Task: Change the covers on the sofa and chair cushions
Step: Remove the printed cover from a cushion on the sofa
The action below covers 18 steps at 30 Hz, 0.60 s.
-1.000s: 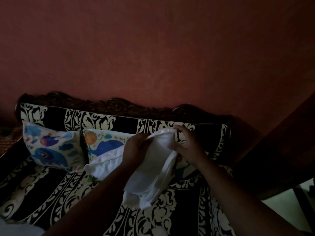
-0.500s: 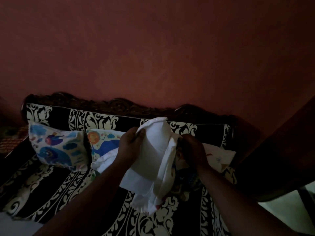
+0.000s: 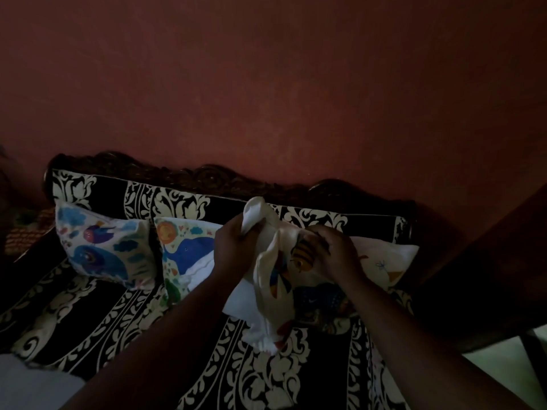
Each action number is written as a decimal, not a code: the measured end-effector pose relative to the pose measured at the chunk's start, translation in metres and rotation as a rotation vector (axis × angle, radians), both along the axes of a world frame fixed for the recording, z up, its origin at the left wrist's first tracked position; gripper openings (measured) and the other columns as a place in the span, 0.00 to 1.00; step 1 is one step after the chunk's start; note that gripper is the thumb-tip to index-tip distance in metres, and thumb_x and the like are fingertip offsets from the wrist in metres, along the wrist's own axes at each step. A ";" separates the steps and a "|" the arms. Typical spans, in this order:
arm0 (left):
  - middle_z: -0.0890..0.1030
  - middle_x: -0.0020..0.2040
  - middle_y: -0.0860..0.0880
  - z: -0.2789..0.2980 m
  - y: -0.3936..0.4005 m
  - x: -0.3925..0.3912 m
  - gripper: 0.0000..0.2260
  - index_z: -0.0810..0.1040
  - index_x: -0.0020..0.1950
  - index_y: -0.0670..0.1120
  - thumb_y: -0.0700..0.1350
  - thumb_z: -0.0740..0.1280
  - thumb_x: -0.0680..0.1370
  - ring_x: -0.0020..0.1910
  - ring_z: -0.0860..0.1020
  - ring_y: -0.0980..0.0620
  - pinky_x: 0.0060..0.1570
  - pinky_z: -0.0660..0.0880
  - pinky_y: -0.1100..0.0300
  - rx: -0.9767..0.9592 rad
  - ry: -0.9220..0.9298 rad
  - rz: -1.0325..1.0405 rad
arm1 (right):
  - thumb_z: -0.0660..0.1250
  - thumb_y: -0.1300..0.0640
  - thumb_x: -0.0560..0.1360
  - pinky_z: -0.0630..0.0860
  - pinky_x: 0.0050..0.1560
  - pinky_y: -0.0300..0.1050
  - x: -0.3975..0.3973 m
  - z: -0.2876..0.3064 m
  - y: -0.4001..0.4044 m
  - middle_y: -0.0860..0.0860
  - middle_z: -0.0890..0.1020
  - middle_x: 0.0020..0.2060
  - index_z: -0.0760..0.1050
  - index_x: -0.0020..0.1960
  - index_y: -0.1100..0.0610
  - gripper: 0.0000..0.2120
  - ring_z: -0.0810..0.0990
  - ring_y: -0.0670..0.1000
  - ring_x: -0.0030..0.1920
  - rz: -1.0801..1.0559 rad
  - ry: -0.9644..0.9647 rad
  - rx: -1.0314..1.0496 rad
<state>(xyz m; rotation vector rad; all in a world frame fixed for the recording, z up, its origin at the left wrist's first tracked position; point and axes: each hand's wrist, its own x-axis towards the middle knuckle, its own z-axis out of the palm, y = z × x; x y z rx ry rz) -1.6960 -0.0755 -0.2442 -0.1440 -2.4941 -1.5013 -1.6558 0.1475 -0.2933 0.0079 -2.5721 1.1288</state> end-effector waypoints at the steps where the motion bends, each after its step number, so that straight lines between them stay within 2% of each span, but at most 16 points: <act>1: 0.81 0.35 0.55 0.001 -0.002 -0.001 0.10 0.77 0.39 0.54 0.47 0.70 0.79 0.35 0.80 0.61 0.35 0.74 0.60 0.024 0.006 0.008 | 0.62 0.47 0.83 0.77 0.50 0.46 0.002 -0.004 0.006 0.49 0.84 0.51 0.80 0.59 0.52 0.13 0.81 0.50 0.52 -0.009 -0.009 0.041; 3: 0.81 0.36 0.54 0.003 -0.007 -0.005 0.07 0.79 0.42 0.50 0.46 0.71 0.79 0.36 0.80 0.62 0.36 0.75 0.63 0.031 0.015 0.021 | 0.63 0.49 0.83 0.75 0.49 0.46 0.010 -0.011 0.015 0.50 0.83 0.49 0.81 0.57 0.54 0.12 0.80 0.51 0.50 -0.061 0.004 0.106; 6: 0.79 0.37 0.57 0.008 -0.012 -0.009 0.04 0.78 0.45 0.50 0.44 0.71 0.79 0.36 0.78 0.66 0.34 0.69 0.74 -0.030 0.037 0.022 | 0.64 0.54 0.82 0.74 0.42 0.46 0.017 -0.020 0.021 0.48 0.82 0.45 0.80 0.52 0.52 0.06 0.79 0.50 0.45 -0.122 -0.008 0.177; 9: 0.80 0.38 0.55 0.012 -0.020 -0.013 0.04 0.79 0.46 0.47 0.44 0.71 0.79 0.36 0.78 0.67 0.34 0.70 0.74 0.036 0.010 0.070 | 0.66 0.57 0.79 0.76 0.38 0.48 0.018 -0.031 0.029 0.50 0.82 0.43 0.79 0.51 0.52 0.03 0.81 0.54 0.43 -0.181 -0.045 0.304; 11: 0.82 0.39 0.54 0.013 -0.030 -0.017 0.04 0.80 0.47 0.47 0.46 0.72 0.79 0.36 0.78 0.65 0.35 0.73 0.67 0.091 0.004 0.090 | 0.64 0.56 0.80 0.74 0.39 0.47 0.020 -0.035 0.037 0.52 0.82 0.43 0.79 0.49 0.54 0.05 0.81 0.56 0.44 -0.233 -0.068 0.318; 14: 0.83 0.40 0.51 0.016 -0.042 -0.018 0.04 0.82 0.47 0.47 0.47 0.72 0.79 0.39 0.80 0.58 0.38 0.76 0.61 0.183 0.018 0.141 | 0.62 0.54 0.82 0.67 0.41 0.45 0.023 -0.038 0.054 0.54 0.83 0.46 0.79 0.51 0.56 0.09 0.80 0.58 0.48 -0.301 -0.189 0.303; 16: 0.83 0.39 0.52 0.016 -0.054 -0.020 0.05 0.82 0.46 0.48 0.48 0.71 0.79 0.38 0.79 0.59 0.38 0.75 0.63 0.287 0.023 0.223 | 0.62 0.53 0.82 0.72 0.43 0.48 0.026 -0.047 0.073 0.55 0.83 0.47 0.79 0.52 0.54 0.08 0.81 0.59 0.48 -0.359 -0.274 0.243; 18: 0.82 0.39 0.53 0.020 -0.069 -0.025 0.07 0.82 0.47 0.48 0.51 0.71 0.79 0.38 0.79 0.60 0.39 0.75 0.63 0.354 0.012 0.276 | 0.61 0.50 0.81 0.78 0.47 0.52 0.036 -0.052 0.090 0.53 0.83 0.45 0.78 0.48 0.47 0.07 0.82 0.60 0.47 -0.407 -0.321 0.044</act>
